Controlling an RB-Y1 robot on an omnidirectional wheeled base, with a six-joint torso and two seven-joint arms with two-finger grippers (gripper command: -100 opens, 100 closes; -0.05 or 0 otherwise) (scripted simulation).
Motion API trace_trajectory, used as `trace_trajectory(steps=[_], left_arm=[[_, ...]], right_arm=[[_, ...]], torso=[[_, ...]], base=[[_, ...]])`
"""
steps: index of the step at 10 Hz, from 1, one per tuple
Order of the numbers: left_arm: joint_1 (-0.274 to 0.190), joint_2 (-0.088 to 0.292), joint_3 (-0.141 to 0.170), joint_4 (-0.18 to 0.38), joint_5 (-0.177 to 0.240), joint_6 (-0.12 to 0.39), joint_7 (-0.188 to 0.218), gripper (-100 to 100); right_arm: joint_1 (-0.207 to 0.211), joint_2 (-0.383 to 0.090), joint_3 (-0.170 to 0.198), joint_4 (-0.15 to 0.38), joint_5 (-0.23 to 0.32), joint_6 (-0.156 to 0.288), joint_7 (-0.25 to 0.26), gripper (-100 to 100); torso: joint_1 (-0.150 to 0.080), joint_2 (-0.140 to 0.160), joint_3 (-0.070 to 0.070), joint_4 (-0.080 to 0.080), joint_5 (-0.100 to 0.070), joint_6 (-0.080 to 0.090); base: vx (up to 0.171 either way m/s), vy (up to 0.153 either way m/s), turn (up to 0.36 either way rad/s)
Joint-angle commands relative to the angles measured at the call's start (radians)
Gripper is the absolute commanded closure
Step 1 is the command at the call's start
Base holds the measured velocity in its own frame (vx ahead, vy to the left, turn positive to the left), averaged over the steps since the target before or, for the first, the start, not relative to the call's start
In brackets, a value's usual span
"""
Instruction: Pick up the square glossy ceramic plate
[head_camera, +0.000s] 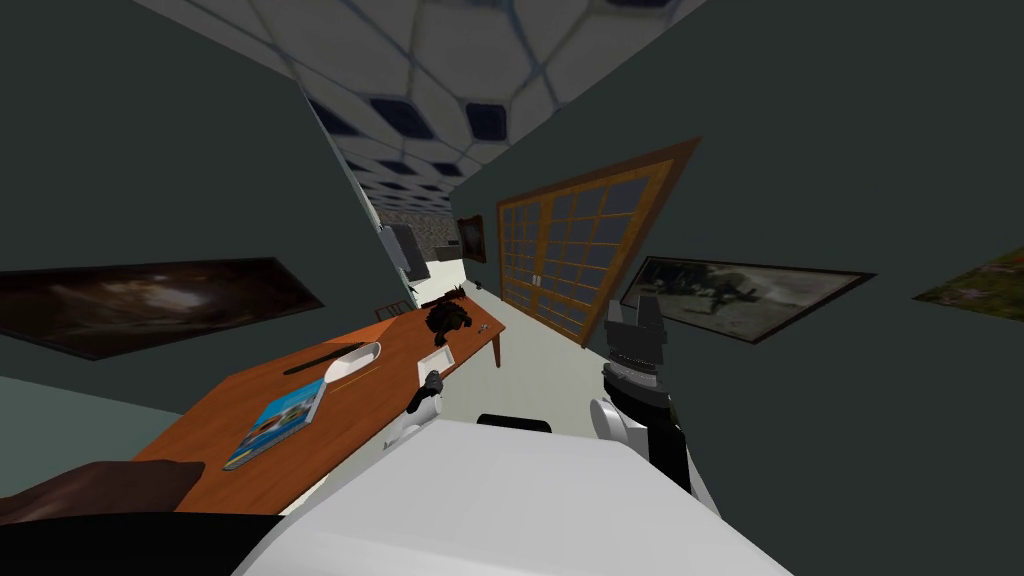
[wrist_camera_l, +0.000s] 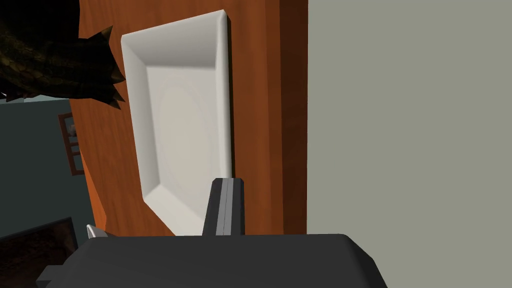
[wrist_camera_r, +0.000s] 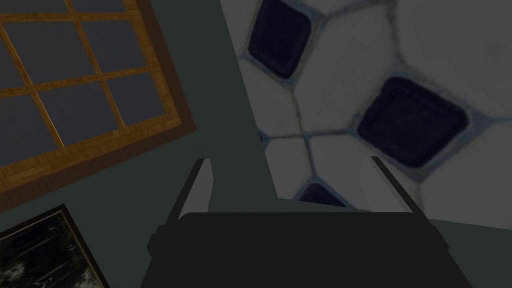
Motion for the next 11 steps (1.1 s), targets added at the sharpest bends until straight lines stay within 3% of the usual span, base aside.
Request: trace_trajectory(steps=[1, 3, 7, 9, 11], left_arm=[[0.0, 0.0, 0.0, 0.0, 0.0, 0.0, 0.0, 100], [0.003, 0.022, 0.012, 0.002, -0.005, 0.009, 0.005, -100], [-0.001, 0.025, 0.038, -0.012, -0.015, 0.032, 0.036, -100], [-0.022, 0.022, 0.029, -0.037, 0.007, 0.069, 0.019, -100], [-0.018, 0.016, 0.028, -0.042, 0.007, 0.069, 0.018, -100]], right_arm=[[0.0, 0.0, 0.0, 0.0, 0.0, 0.0, 0.0, 0], [0.0, 0.0, 0.0, 0.0, 0.0, 0.0, 0.0, 0], [0.0, 0.0, 0.0, 0.0, 0.0, 0.0, 0.0, 0], [0.0, 0.0, 0.0, 0.0, 0.0, 0.0, 0.0, 0], [0.0, 0.0, 0.0, 0.0, 0.0, 0.0, 0.0, 0]], torso=[[0.0, 0.0, 0.0, 0.0, 0.0, 0.0], [0.0, 0.0, 0.0, 0.0, 0.0, 0.0], [-0.014, 0.002, 0.001, 0.0, -0.003, 0.0], [-0.003, 0.001, 0.001, 0.0, -0.001, 0.0], [0.012, -0.005, -0.003, -0.001, 0.002, 0.0]], base=[[0.0, 0.0, 0.0], [-0.021, -0.06, -0.049], [-0.041, -0.2, -0.059], [0.023, 0.049, 0.096], [0.062, 0.131, 0.049]])
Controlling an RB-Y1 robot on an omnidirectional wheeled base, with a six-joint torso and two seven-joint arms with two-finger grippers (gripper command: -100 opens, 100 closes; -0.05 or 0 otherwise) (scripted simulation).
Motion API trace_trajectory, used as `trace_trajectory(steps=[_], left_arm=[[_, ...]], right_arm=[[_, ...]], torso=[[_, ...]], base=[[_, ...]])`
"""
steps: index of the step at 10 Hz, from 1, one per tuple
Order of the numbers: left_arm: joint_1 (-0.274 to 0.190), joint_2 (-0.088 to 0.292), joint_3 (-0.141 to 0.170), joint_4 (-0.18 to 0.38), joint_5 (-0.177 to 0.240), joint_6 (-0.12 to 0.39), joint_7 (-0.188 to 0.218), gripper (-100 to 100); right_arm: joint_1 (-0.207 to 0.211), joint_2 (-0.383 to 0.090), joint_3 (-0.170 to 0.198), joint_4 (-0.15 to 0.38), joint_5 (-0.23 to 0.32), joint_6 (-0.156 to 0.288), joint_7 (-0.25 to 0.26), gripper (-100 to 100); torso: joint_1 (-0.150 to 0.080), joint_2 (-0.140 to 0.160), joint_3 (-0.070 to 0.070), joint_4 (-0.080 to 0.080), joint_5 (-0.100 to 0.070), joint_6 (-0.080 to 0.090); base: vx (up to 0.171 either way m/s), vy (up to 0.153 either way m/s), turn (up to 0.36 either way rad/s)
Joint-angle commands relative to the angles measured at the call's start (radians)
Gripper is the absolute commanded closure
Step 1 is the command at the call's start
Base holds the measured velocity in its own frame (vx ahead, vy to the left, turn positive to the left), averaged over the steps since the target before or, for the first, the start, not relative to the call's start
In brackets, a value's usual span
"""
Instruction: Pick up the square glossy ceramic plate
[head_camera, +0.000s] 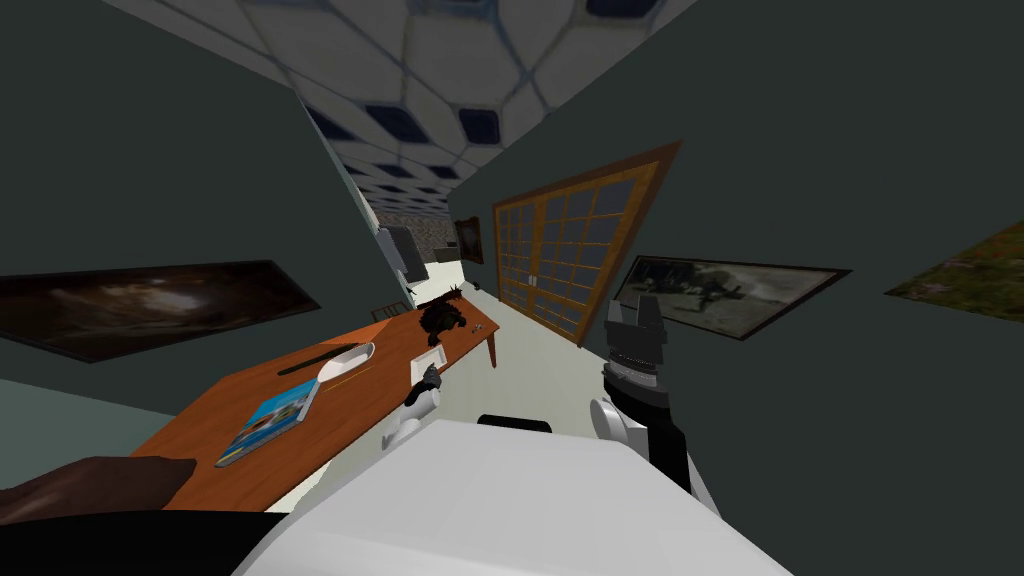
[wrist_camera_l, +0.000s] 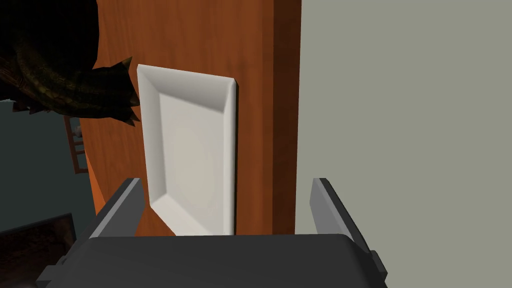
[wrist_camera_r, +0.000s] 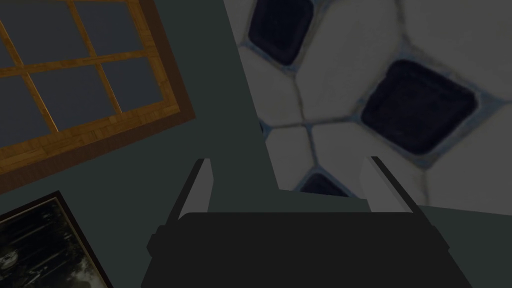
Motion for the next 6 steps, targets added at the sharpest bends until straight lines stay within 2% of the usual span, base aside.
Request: trace_trajectory(steps=[1, 2, 4, 5, 6], left_arm=[[0.0, 0.0, 0.0, 0.0, 0.0, 0.0, 0.0, 0], [0.007, -0.008, -0.005, 0.019, -0.002, -0.03, 0.001, -100], [0.015, -0.017, -0.011, 0.037, -0.003, -0.06, 0.002, -100], [0.012, -0.012, -0.011, 0.031, -0.001, -0.047, 0.002, -100], [0.013, -0.012, -0.011, 0.032, -0.001, -0.051, 0.003, 100]], right_arm=[[0.0, 0.0, 0.0, 0.0, 0.0, 0.0, 0.0, 0], [0.0, 0.0, 0.0, 0.0, 0.0, 0.0, 0.0, 0], [0.0, 0.0, 0.0, 0.0, 0.0, 0.0, 0.0, 0], [0.0, 0.0, 0.0, 0.0, 0.0, 0.0, 0.0, 0], [0.0, 0.0, 0.0, 0.0, 0.0, 0.0, 0.0, 0]], torso=[[0.0, 0.0, 0.0, 0.0, 0.0, 0.0], [-0.004, 0.002, 0.001, 0.0, -0.001, 0.0], [-0.002, -0.002, -0.001, 0.0, -0.001, 0.0], [-0.002, -0.003, -0.001, 0.0, -0.001, 0.0], [-0.004, 0.0, 0.0, 0.0, -0.001, 0.0]], base=[[0.006, 0.015, -0.003], [0.051, 0.052, 0.007], [0.096, 0.062, 0.0], [0.034, 0.025, -0.002], [0.007, 0.005, 0.0]])
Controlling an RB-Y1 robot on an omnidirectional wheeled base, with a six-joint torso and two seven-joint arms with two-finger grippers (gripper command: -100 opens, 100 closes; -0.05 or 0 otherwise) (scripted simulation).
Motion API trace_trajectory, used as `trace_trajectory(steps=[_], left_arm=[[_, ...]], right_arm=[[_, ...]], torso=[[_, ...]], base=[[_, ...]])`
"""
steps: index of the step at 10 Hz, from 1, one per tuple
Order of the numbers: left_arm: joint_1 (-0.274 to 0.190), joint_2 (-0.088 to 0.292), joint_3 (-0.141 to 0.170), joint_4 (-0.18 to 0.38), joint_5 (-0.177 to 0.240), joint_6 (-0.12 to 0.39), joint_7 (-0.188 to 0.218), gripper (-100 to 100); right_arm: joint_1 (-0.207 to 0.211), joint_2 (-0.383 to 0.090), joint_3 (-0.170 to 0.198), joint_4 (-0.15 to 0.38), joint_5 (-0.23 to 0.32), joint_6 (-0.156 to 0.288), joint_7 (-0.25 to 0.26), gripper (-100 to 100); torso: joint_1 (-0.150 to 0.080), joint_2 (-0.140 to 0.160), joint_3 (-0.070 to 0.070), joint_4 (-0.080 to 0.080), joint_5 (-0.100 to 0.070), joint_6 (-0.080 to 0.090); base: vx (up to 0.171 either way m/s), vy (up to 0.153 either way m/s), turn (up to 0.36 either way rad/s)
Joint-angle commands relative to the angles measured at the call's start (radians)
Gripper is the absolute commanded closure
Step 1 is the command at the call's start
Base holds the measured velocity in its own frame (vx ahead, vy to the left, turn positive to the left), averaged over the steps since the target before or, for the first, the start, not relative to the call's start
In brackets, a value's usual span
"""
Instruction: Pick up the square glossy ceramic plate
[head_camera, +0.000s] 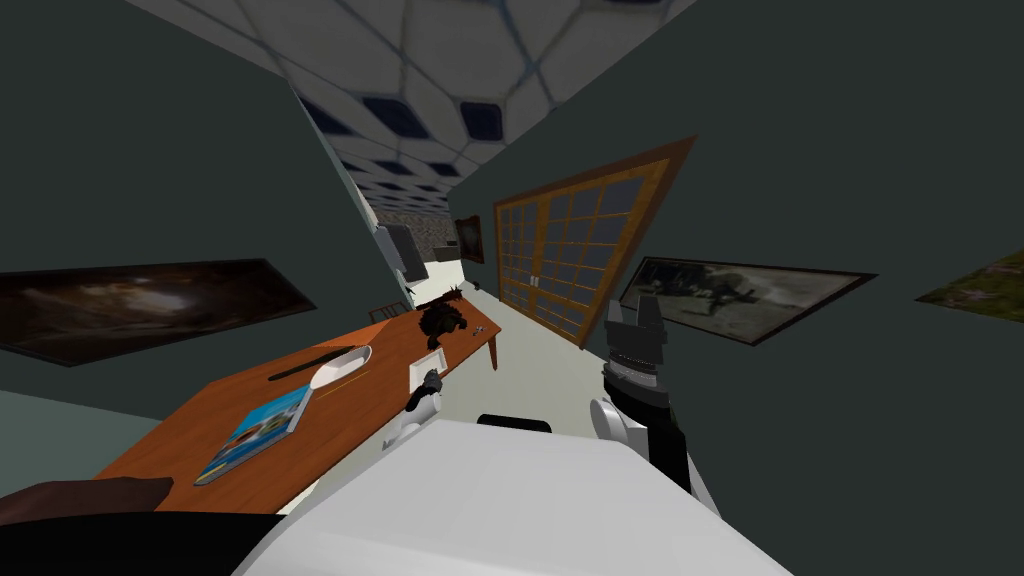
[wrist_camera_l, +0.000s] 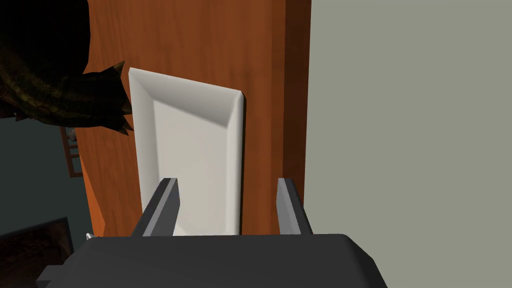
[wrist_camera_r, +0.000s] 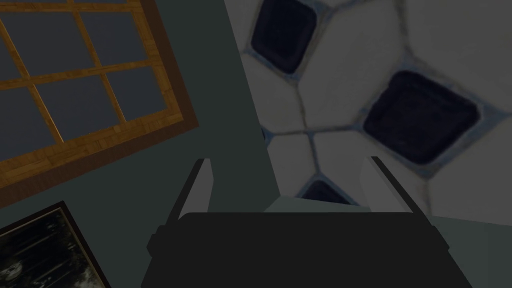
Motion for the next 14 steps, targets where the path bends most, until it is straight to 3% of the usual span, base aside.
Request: trace_trajectory(steps=[1, 4, 6, 8, 9, 10, 11, 13, 14], left_arm=[[0.0, 0.0, 0.0, 0.0, 0.0, 0.0, 0.0, 100], [0.0, 0.0, 0.0, 0.0, 0.0, 0.0, 0.0, 100], [-0.01, 0.022, -0.01, -0.004, -0.002, 0.027, -0.001, -100], [-0.02, 0.026, -0.019, -0.012, -0.004, 0.053, -0.002, -100], [-0.016, 0.022, -0.014, -0.011, -0.004, 0.042, -0.002, -100], [-0.017, 0.022, -0.015, -0.011, -0.004, 0.045, -0.003, 0], [-0.007, 0.013, -0.022, 0.014, -0.007, 0.011, -0.002, -100], [-0.008, 0.01, -0.023, 0.03, -0.008, -0.003, -0.003, -100], [-0.007, 0.01, -0.024, 0.031, -0.008, -0.007, -0.002, 100]], right_arm=[[0.0, 0.0, 0.0, 0.0, 0.0, 0.0, 0.0, 0], [0.0, 0.0, 0.0, 0.0, 0.0, 0.0, 0.0, 0], [0.0, 0.0, 0.0, 0.0, 0.0, 0.0, 0.0, 0], [0.0, 0.0, 0.0, 0.0, 0.0, 0.0, 0.0, 0], [0.0, 0.0, 0.0, 0.0, 0.0, 0.0, 0.0, 0], [0.0, 0.0, 0.0, 0.0, 0.0, 0.0, 0.0, 0], [0.0, 0.0, 0.0, 0.0, 0.0, 0.0, 0.0, 0], [0.0, 0.0, 0.0, 0.0, 0.0, 0.0, 0.0, 0], [0.0, 0.0, 0.0, 0.0, 0.0, 0.0, 0.0, 0]], torso=[[0.0, 0.0, 0.0, 0.0, 0.0, 0.0], [-0.001, 0.001, 0.001, 0.0, 0.0, 0.0], [-0.001, 0.001, 0.001, 0.0, 0.0, 0.0], [0.003, 0.01, 0.006, 0.002, 0.001, 0.0], [0.002, 0.014, 0.008, 0.003, 0.0, 0.0], [0.0, 0.009, 0.006, 0.002, 0.0, 0.0], [0.0, 0.005, 0.003, 0.001, 0.0, 0.0], [0.002, -0.004, -0.002, -0.001, 0.001, 0.0], [0.001, -0.003, -0.002, -0.001, 0.0, 0.0]], base=[[0.0, 0.0, 0.0], [0.0, 0.0, 0.0], [-0.045, 0.02, -0.001], [-0.183, 0.051, -0.01], [-0.096, 0.009, -0.003], [-0.016, 0.003, 0.0], [0.053, 0.032, 0.012], [0.086, 0.041, 0.007], [0.008, 0.004, -0.001]])
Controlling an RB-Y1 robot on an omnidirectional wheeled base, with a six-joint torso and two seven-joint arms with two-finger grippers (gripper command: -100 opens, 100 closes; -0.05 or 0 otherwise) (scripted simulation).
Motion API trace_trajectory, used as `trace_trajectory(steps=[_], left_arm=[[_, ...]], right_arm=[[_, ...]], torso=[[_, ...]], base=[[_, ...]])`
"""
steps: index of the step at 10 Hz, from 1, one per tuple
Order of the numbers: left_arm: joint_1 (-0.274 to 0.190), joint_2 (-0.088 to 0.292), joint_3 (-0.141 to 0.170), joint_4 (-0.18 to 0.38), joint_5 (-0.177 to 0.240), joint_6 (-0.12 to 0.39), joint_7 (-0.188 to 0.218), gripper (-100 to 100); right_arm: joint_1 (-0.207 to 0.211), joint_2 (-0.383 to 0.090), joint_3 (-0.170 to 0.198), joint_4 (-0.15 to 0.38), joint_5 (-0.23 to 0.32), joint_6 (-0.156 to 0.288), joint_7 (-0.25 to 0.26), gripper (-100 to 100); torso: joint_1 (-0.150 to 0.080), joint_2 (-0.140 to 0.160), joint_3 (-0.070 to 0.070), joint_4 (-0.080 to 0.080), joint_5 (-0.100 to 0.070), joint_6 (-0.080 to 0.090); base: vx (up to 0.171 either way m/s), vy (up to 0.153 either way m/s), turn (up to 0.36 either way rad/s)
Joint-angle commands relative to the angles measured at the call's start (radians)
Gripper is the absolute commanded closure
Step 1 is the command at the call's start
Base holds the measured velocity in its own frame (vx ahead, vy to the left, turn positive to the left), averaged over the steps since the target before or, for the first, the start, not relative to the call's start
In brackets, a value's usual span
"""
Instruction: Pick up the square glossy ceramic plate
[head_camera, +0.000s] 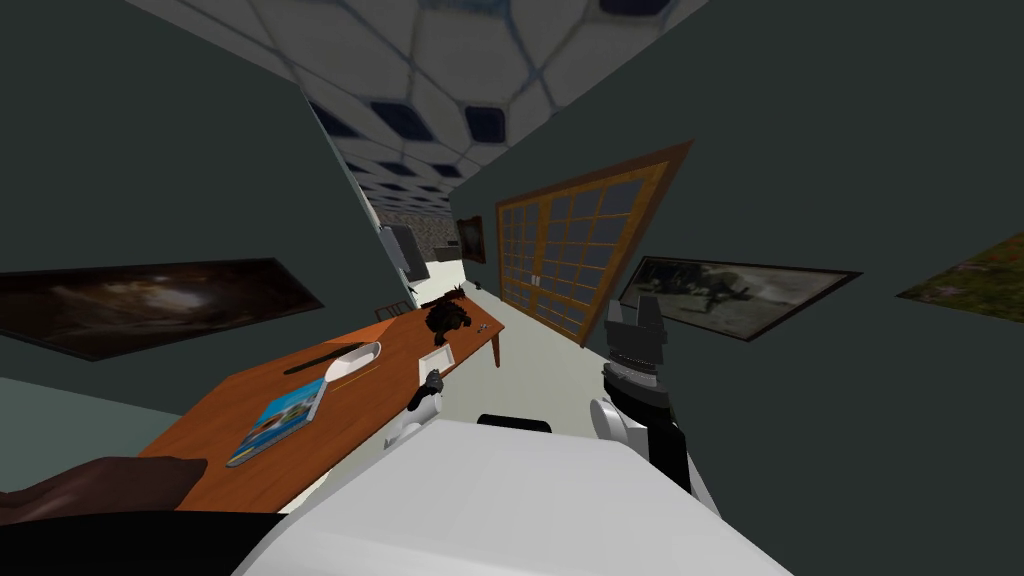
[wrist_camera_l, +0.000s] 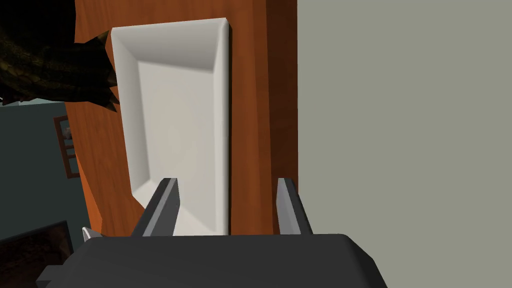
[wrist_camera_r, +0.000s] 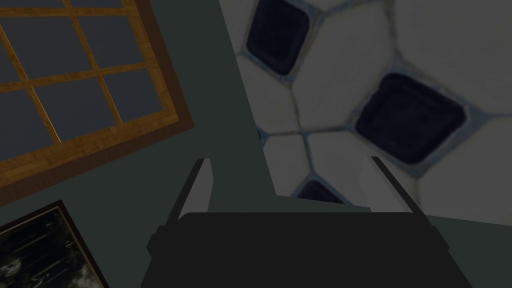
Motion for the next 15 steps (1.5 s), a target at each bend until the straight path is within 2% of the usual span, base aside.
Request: trace_trajectory(steps=[1, 4, 6, 7, 8, 10, 11, 12, 15], left_arm=[[0.0, 0.0, 0.0, 0.0, 0.0, 0.0, 0.0, 100], [0.0, 0.0, 0.0, 0.0, 0.0, 0.0, 0.0, 100], [0.0, 0.0, 0.0, 0.0, 0.0, 0.0, 0.0, -100], [0.0, 0.0, 0.0, 0.0, 0.0, 0.0, 0.0, 0], [0.002, -0.007, -0.002, 0.025, -0.002, -0.029, 0.0, -100], [0.005, -0.015, -0.003, 0.056, -0.004, -0.066, 0.0, -100], [0.007, -0.013, -0.004, 0.041, -0.003, -0.051, 0.0, -100], [0.007, -0.014, -0.004, 0.042, -0.003, -0.054, 0.0, 100], [0.011, -0.019, -0.005, 0.046, -0.003, -0.05, 0.0, 100]], right_arm=[[0.0, 0.0, 0.0, 0.0, 0.0, 0.0, 0.0, 0], [0.0, 0.0, 0.0, 0.0, 0.0, 0.0, 0.0, 0], [0.0, 0.0, 0.0, 0.0, 0.0, 0.0, 0.0, 0], [0.0, 0.0, 0.0, 0.0, 0.0, 0.0, 0.0, 0], [0.0, 0.0, 0.0, 0.0, 0.0, 0.0, 0.0, 0], [0.0, 0.0, 0.0, 0.0, 0.0, 0.0, 0.0, 0], [0.0, 0.0, 0.0, 0.0, 0.0, 0.0, 0.0, 0], [0.0, 0.0, 0.0, 0.0, 0.0, 0.0, 0.0, 0], [0.0, 0.0, 0.0, 0.0, 0.0, 0.0, 0.0, 0]], torso=[[0.0, 0.0, 0.0, 0.0, 0.0, 0.0], [-0.001, 0.002, 0.001, 0.0, 0.0, 0.0], [-0.001, 0.002, 0.001, 0.0, 0.0, 0.0], [-0.001, 0.002, 0.001, 0.0, 0.0, 0.0], [-0.001, 0.002, 0.001, 0.0, 0.0, 0.0], [0.003, -0.003, -0.001, 0.0, 0.001, 0.0], [0.003, -0.004, -0.002, -0.001, 0.001, 0.0], [0.001, -0.002, -0.001, 0.0, 0.0, 0.0], [0.001, 0.0, 0.001, 0.003, -0.003, 0.0]], base=[[0.0, 0.0, 0.0], [0.0, 0.0, 0.0], [0.0, 0.0, 0.0], [0.0, 0.0, 0.0], [0.045, 0.036, -0.005], [0.084, 0.058, -0.01], [0.038, 0.023, -0.004], [0.007, 0.005, 0.0], [-0.002, -0.004, 0.001]])
